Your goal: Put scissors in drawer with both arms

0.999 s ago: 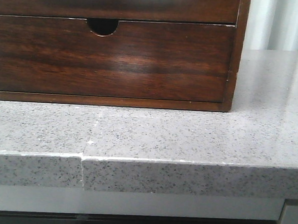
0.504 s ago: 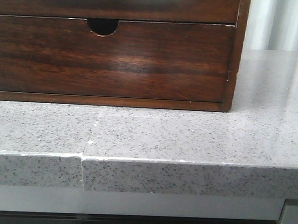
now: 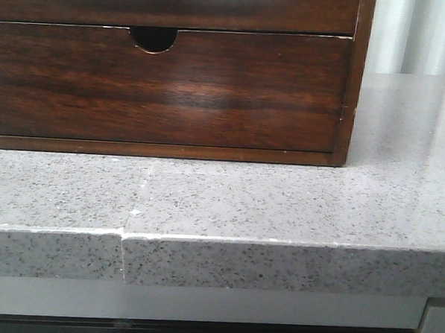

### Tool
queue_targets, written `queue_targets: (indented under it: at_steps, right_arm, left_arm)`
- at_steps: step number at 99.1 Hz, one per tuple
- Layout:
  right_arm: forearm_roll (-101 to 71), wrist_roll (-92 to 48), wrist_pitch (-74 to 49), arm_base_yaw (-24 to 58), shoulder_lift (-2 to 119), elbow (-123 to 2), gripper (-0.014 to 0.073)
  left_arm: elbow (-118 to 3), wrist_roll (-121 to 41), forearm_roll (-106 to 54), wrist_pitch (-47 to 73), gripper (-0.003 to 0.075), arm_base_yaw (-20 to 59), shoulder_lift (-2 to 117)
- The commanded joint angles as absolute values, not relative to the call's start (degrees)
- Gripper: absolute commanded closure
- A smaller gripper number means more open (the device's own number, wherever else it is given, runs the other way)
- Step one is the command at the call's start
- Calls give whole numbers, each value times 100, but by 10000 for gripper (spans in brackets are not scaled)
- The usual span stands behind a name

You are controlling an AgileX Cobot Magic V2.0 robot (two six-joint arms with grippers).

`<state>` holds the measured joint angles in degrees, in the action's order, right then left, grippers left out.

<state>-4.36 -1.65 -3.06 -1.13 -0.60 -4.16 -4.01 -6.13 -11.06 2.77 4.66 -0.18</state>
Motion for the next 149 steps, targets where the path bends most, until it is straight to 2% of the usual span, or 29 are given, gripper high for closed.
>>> queue_targets:
  at_steps: [1,35,45,55,69,130,137,142,149]
  right_arm:
    - [-502,-186,-190,-149,-34,-978,662]
    - [-214,-186,-1666,-149,1583,-2785,662]
    - [0,-186,-2173,-149,2087,-3248,662]
    - [100,-186,-2475,-149,2444,-3610,662]
    - [100,-186,-2284,-149,2646,-3653,662]
    - [103,-186,-2379,-149,2692,-3653,657]
    - [128,-186,-2423,-149,2692,-3653,604]
    - [192,-186,-2463,-149,2692,-3653,524]
    - [283,-186,-2513,-149,2692,-3653,355]
  left_arm:
    - [-1055,-548,-1231,0,741,462,-93]
    - [-3301,-613,-943,2066,741,462,1407]
    - [-3633,-655,-866,2318,741,462,1784]
    - [-3715,-655,-853,2319,741,462,2033]
    - [-3715,-655,-853,2309,741,462,2164]
    - [-3715,-655,-865,2309,734,462,2169]
    - [-3715,-655,-773,2309,665,462,2169]
    - [-3715,-655,-657,2309,566,462,2169]
    - [-3715,-655,-592,2309,381,462,2169]
